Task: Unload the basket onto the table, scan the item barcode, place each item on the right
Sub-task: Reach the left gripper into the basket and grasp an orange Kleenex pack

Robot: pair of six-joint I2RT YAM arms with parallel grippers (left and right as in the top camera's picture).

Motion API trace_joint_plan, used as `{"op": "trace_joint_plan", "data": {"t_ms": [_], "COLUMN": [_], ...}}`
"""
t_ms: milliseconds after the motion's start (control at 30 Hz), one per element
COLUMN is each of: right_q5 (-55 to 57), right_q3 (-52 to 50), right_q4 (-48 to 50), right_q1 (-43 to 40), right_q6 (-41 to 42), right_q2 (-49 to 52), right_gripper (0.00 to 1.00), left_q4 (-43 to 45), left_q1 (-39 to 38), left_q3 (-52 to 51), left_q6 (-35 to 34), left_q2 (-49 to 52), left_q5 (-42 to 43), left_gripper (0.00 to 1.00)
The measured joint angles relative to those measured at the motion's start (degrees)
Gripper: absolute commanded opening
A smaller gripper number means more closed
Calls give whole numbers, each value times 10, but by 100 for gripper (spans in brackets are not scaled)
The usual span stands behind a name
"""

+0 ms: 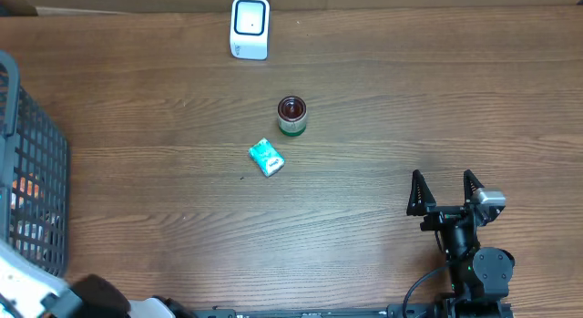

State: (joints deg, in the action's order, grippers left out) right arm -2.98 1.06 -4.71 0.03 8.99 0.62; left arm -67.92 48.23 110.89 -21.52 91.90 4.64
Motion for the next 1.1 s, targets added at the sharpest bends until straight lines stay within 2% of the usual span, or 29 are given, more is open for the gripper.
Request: {"op": "trace_joint_plan", "data": {"t_ms": [133,300,433,533,633,833,1033,1100], "right_q5": [0,0,0,0,0,0,0,0], "right_q3": [0,0,0,0,0,0,0,0], "right_q4": [0,0,0,0,0,0,0,0], "right_q1": [0,0,0,0,0,0,0,0], "right_q6": [0,0,0,0,0,0,0,0], "right_q2": [0,0,0,0,0,0,0,0], "right_gripper": [100,100,100,100,100,100,100,100], "left_q4": [20,57,103,122,127,148,169,173], "left_q1": [60,80,80,80,80,80,76,71], "left_q3": [-64,-126,-131,-131,-131,-131,-131,-131], "left_q6": [-10,3,50,88,115,133,147,148], "left_q2": [50,122,164,201,236,291,315,315], "left_q5": [-6,-24,-34,-38,-39,-41,-40,-40], "left_gripper": [78,77,76,70,69,68,58,49]}}
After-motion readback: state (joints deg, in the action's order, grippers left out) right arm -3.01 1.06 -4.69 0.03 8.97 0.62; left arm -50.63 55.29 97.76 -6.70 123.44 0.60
